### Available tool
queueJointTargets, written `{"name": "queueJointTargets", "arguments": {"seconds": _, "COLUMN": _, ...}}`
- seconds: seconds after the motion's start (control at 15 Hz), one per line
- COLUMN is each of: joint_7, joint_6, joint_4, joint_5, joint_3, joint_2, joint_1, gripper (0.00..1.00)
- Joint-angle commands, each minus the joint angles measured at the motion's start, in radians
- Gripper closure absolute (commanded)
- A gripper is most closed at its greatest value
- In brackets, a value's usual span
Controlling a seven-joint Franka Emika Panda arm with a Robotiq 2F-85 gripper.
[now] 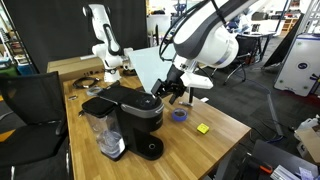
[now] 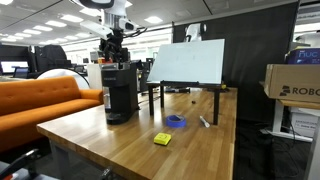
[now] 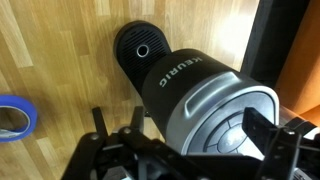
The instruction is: Close the top of the coffee maker
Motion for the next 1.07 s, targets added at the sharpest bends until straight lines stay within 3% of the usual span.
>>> {"name": "queueJointTargets", "arguments": {"seconds": 0.0, "joint_7": 0.040, "joint_6": 0.037, "joint_4": -0.044, "joint_5": 0.001, "joint_3": -0.021, "joint_2": -0.057, "joint_1": 0.025, "gripper": 0.00}}
{"name": "queueJointTargets", "arguments": {"seconds": 0.33, "joint_7": 0.059, "joint_6": -0.090, "joint_4": -0.014, "joint_5": -0.121, "joint_3": -0.043, "joint_2": -0.106, "joint_1": 0.012, "gripper": 0.00}}
{"name": "queueJointTargets", "arguments": {"seconds": 0.73, "joint_7": 0.105, "joint_6": -0.478, "joint_4": 0.128, "joint_5": -0.340, "joint_3": -0.080, "joint_2": -0.134, "joint_1": -0.007, "gripper": 0.00}}
{"name": "queueJointTargets", "arguments": {"seconds": 0.8, "joint_7": 0.077, "joint_6": -0.378, "joint_4": 0.081, "joint_5": -0.289, "joint_3": -0.085, "joint_2": -0.141, "joint_1": 0.010, "gripper": 0.00}}
{"name": "queueJointTargets", "arguments": {"seconds": 1.0, "joint_7": 0.083, "joint_6": -0.396, "joint_4": 0.088, "joint_5": -0.297, "joint_3": -0.086, "joint_2": -0.141, "joint_1": 0.009, "gripper": 0.00}}
